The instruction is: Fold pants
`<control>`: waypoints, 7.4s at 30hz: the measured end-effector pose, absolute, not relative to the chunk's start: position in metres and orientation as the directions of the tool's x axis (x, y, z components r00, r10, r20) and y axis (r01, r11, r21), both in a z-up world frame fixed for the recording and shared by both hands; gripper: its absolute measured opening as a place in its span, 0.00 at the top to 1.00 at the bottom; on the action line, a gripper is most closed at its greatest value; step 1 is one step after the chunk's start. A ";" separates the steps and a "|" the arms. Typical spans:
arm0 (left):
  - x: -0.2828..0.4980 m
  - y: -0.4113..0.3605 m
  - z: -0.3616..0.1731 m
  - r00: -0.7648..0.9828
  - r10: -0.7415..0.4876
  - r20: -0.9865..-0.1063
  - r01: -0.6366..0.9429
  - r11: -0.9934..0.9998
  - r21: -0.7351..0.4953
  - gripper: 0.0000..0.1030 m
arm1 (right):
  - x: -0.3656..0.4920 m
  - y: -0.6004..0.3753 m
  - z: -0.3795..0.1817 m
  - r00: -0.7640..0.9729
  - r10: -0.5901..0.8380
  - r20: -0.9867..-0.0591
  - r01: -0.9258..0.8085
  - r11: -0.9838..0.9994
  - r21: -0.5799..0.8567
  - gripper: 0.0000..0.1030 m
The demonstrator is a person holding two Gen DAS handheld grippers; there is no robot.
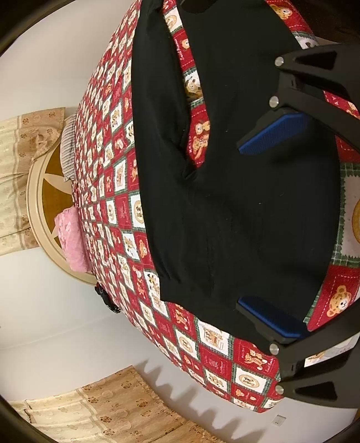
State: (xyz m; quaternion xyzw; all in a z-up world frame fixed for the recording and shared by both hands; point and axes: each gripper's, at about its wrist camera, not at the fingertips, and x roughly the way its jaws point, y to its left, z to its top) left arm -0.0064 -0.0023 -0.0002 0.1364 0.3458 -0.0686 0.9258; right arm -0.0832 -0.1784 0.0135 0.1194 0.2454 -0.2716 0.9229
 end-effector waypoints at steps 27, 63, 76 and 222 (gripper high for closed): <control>-0.006 0.000 -0.003 0.743 -0.040 -0.669 0.225 0.955 0.192 0.00 | -0.083 -0.176 0.013 0.730 -0.440 -0.523 0.559 0.824 0.089 0.01; -0.005 -0.002 -0.009 0.725 -0.052 -0.687 0.236 0.955 0.177 0.00 | -0.080 -0.172 0.010 0.726 -0.437 -0.532 0.558 0.826 0.083 0.01; 0.034 0.022 -0.003 0.712 -0.070 -0.698 0.262 0.949 0.173 0.00 | -0.065 -0.185 0.010 0.699 -0.482 -0.529 0.574 0.819 0.013 0.01; 0.074 0.213 -0.044 0.631 -0.312 -0.710 0.082 0.937 -0.339 0.84 | -0.006 -0.055 -0.060 0.696 0.363 -0.619 -0.282 0.931 0.230 0.77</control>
